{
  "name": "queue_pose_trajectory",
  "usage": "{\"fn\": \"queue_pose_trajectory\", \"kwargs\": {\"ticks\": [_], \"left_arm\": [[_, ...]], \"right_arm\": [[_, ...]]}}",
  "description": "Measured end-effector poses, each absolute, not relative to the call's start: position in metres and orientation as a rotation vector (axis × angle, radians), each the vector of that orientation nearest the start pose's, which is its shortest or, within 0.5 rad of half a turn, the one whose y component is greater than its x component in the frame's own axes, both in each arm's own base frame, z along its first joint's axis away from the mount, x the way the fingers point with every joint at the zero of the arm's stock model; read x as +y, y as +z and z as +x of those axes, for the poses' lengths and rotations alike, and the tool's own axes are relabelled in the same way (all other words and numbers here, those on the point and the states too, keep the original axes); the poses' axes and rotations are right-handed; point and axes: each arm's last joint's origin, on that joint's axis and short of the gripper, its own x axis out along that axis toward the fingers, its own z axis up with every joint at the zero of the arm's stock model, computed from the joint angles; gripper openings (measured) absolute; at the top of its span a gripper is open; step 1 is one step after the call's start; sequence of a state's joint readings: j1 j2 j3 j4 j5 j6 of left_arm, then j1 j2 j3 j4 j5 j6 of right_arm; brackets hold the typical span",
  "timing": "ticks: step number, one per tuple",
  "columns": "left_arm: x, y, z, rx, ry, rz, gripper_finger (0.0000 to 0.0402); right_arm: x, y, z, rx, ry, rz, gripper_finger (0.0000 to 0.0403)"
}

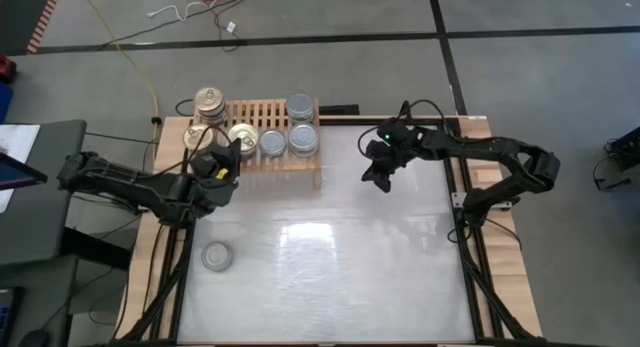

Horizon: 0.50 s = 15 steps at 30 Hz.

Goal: Stack canned seafood by type on shelf
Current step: Stack the blue tuna can on top of the bottom right blue tuna can on the shelf

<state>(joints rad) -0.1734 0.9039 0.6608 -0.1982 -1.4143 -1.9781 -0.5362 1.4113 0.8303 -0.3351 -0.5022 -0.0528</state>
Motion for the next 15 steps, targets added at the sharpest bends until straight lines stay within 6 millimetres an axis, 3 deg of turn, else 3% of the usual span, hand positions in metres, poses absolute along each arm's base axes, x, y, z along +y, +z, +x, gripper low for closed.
{"fn": "queue_pose_trajectory", "kwargs": {"ticks": [15], "left_arm": [[-0.002, 0.279, 0.177, -0.914, 0.997, -1.435, 0.0202]], "right_arm": [[-0.112, 0.206, 0.249, 0.807, 0.044, 0.381, 0.0074]]}}
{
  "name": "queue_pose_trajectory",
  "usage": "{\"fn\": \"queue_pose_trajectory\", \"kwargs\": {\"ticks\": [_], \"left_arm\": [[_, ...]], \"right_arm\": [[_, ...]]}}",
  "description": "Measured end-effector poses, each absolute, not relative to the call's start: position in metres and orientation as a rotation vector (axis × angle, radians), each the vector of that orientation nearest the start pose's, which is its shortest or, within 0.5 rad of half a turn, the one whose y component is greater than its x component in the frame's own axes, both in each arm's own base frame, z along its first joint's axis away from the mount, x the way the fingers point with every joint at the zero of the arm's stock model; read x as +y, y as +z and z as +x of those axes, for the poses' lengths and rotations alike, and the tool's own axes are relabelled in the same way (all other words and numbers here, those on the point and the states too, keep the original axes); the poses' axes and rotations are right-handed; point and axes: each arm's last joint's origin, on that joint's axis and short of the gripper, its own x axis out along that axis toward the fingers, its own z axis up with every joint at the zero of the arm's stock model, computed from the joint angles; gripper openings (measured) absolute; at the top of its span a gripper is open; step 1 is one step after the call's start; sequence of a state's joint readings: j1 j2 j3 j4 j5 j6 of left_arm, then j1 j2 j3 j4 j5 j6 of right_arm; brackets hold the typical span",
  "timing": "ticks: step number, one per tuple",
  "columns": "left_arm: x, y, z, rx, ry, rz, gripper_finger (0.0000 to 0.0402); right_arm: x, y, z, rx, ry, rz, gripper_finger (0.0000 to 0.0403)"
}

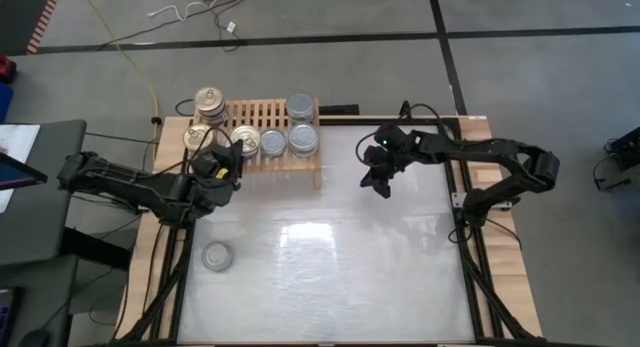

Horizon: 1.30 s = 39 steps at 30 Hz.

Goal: Stack canned seafood by type on shelf
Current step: Stack the blue tuna can on top of the bottom right blue tuna can on the shelf

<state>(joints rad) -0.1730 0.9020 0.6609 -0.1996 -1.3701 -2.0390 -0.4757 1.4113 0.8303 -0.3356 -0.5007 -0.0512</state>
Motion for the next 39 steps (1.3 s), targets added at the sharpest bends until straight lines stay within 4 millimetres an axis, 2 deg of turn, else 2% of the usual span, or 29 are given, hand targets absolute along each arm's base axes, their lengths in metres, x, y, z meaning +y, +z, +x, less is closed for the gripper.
{"fn": "queue_pose_trajectory", "kwargs": {"ticks": [18, 30, 34, 39], "left_arm": [[0.000, 0.269, 0.170, -0.990, 1.040, -1.411, 0.0206], [0.000, 0.271, 0.164, -1.003, 1.031, -1.439, 0.0280], [0.000, 0.271, 0.164, -0.998, 1.023, -1.456, 0.0285], [0.000, 0.272, 0.164, -0.996, 1.017, -1.469, 0.0284]], "right_arm": [[-0.102, 0.204, 0.251, 0.850, 0.020, 0.513, 0.0074], [-0.084, 0.207, 0.254, 0.874, 0.037, 0.567, 0.0074], [-0.081, 0.230, 0.243, 0.854, 0.028, 0.565, 0.0070], [-0.065, 0.283, 0.240, 0.661, 0.105, 0.438, 0.0056]]}}
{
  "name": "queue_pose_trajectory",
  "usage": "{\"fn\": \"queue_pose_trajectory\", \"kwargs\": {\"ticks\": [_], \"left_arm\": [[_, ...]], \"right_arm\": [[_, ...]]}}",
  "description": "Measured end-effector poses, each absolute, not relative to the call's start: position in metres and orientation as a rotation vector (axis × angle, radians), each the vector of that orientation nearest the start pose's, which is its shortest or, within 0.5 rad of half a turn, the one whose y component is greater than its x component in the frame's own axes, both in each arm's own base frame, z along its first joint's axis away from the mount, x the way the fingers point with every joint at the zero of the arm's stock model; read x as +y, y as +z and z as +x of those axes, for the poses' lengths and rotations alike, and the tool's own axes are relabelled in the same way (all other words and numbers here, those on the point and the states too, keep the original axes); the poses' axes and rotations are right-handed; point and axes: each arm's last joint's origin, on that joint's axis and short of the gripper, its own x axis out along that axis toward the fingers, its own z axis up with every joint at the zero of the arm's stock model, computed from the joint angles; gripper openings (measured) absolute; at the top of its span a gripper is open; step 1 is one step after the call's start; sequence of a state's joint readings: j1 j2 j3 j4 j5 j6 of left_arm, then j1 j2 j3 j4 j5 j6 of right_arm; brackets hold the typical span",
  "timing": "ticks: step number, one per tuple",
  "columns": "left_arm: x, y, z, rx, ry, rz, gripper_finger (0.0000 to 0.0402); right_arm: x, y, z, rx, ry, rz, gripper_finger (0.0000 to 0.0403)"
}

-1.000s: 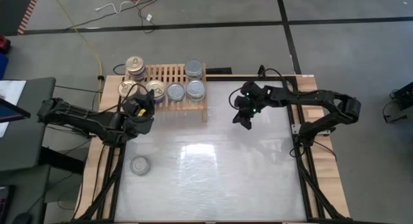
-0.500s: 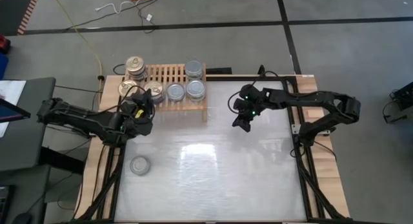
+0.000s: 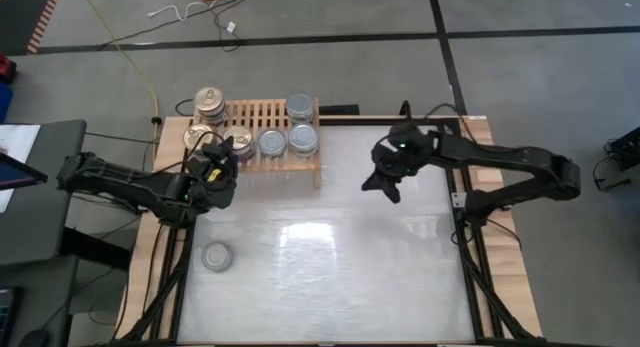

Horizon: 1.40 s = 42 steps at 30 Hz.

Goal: Stack canned seafood by type on shelf
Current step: Stack the blue tuna can on top of the bottom right blue tuna can on the shelf

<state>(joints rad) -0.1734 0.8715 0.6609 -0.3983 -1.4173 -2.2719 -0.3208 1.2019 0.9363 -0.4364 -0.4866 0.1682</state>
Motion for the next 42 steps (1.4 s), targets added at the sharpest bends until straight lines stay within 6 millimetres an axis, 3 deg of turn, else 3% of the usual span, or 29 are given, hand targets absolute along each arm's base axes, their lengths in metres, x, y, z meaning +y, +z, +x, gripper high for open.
{"fn": "queue_pose_trajectory", "kwargs": {"ticks": [4, 9, 14, 21, 27, 35, 42], "left_arm": [[0.000, 0.272, 0.164, -0.998, 1.014, -1.476, 0.0283], [0.000, 0.272, 0.164, -1.001, 1.010, -1.482, 0.0283], [0.000, 0.273, 0.164, -1.002, 1.009, -1.484, 0.0283], [0.000, 0.273, 0.165, -1.002, 1.008, -1.484, 0.0283], [0.000, 0.272, 0.165, -0.971, 1.001, -1.509, 0.0283], [-0.001, 0.274, 0.166, -0.938, 0.964, -1.591, 0.0283], [-0.003, 0.277, 0.165, -0.922, 0.944, -1.603, 0.0283]], "right_arm": [[-0.046, 0.314, 0.254, 0.427, 0.132, 0.271, 0.0042], [-0.029, 0.321, 0.289, 0.273, 0.113, 0.066, 0.0018], [-0.029, 0.322, 0.344, 0.178, 0.126, -0.072, 0.0020], [-0.033, 0.305, 0.432, 0.165, 0.151, -0.278, 0.0032], [-0.051, 0.306, 0.482, 0.113, 0.092, -0.408, 0.0011], [-0.072, 0.294, 0.521, 0.108, 0.064, -0.487, 0.0031], [-0.084, 0.303, 0.526, 0.096, 0.039, -0.488, 0.0011]]}}
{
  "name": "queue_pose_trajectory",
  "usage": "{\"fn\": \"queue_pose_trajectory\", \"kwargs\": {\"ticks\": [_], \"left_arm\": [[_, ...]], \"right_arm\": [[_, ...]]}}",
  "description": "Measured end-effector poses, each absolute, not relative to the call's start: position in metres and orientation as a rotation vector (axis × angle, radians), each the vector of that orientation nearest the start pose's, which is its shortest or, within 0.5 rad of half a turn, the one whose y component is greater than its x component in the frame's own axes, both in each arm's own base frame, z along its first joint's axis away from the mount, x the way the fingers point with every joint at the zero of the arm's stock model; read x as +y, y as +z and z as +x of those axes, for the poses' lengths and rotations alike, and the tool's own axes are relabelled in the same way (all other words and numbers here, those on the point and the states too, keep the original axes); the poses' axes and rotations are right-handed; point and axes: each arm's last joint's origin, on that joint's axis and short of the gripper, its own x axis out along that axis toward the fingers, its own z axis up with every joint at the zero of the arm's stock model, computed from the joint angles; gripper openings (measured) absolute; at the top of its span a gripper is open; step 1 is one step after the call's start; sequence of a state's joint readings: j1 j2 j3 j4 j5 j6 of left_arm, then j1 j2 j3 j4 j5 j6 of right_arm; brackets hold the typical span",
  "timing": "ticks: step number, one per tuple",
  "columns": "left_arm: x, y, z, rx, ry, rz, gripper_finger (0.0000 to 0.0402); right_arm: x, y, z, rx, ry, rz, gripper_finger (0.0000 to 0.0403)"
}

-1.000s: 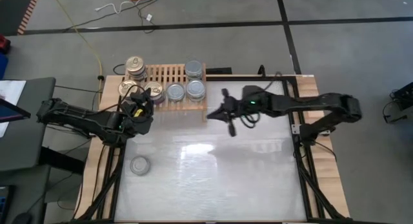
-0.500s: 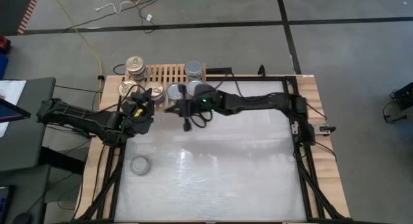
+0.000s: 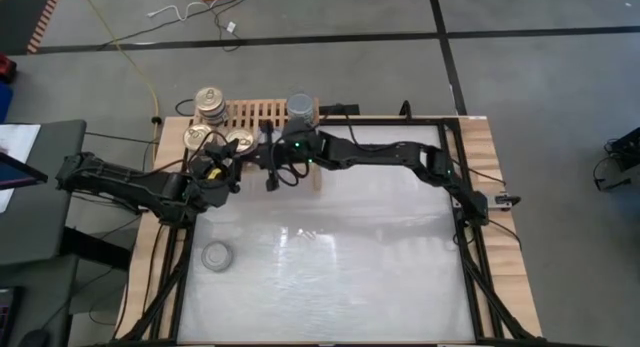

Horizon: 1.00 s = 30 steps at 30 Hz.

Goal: Stack canned seafood by type on shelf
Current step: Stack the blue tuna can on top of the bottom right blue tuna can on the shelf

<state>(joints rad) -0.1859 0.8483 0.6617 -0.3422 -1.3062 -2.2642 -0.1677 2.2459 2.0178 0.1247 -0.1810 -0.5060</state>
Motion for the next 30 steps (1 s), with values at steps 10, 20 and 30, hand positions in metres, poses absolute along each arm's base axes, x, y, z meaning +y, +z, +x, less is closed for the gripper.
{"fn": "queue_pose_trajectory", "kwargs": {"ticks": [10, 20, 30], "left_arm": [[-0.002, 0.278, 0.163, -0.926, 0.940, -1.607, 0.0283], [-0.002, 0.278, 0.164, -0.909, 0.949, -1.577, 0.0283], [-0.004, 0.287, 0.169, -0.890, 0.898, -1.590, 0.0283]], "right_arm": [[-0.097, 0.299, 0.524, 0.141, -0.014, -0.488, 0.0016], [-0.102, 0.294, 0.523, 0.197, -0.028, -0.501, 0.0017], [-0.102, 0.295, 0.523, 0.192, -0.029, -0.503, 0.0018]]}}
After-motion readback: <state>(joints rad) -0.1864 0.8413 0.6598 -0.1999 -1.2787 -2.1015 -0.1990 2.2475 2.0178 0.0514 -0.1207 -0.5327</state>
